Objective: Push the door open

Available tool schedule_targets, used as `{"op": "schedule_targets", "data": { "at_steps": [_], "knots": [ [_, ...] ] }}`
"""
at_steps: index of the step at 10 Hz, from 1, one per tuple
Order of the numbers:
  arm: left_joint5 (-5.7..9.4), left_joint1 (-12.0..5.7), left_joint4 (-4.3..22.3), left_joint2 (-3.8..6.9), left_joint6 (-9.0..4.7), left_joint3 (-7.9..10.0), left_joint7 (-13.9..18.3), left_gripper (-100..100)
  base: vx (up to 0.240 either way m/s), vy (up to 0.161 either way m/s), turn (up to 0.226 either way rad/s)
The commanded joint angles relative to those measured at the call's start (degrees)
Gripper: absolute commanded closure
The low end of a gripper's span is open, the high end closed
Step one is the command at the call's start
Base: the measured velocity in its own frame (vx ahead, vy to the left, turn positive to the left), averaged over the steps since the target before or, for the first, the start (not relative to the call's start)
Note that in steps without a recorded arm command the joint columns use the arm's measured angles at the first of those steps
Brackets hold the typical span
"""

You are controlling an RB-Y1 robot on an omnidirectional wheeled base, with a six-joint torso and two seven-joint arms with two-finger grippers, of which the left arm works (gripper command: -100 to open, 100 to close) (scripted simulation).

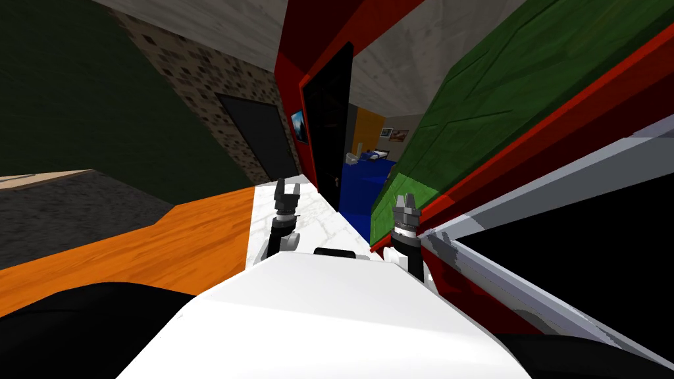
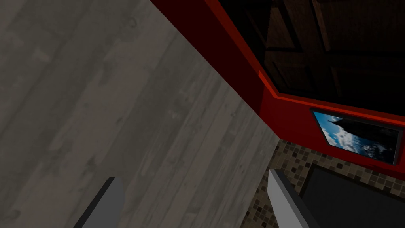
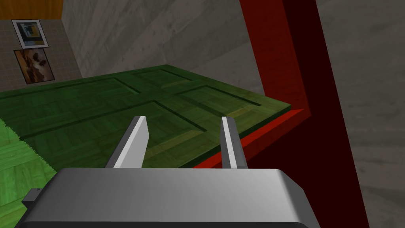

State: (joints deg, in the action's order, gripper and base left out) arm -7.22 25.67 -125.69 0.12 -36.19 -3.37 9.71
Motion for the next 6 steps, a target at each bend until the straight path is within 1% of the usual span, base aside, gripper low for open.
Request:
{"op": "schedule_targets", "data": {
  "at_steps": [1,6],
  "knots": [
    [-0.04,-0.86,1.97,0.44,-0.18,-0.45,0.15,-100,0.082,0.027,-0.024],
    [-0.30,-3.42,8.48,1.63,-0.97,-2.29,0.53,-100,0.098,0.039,-0.024]
  ]
}}
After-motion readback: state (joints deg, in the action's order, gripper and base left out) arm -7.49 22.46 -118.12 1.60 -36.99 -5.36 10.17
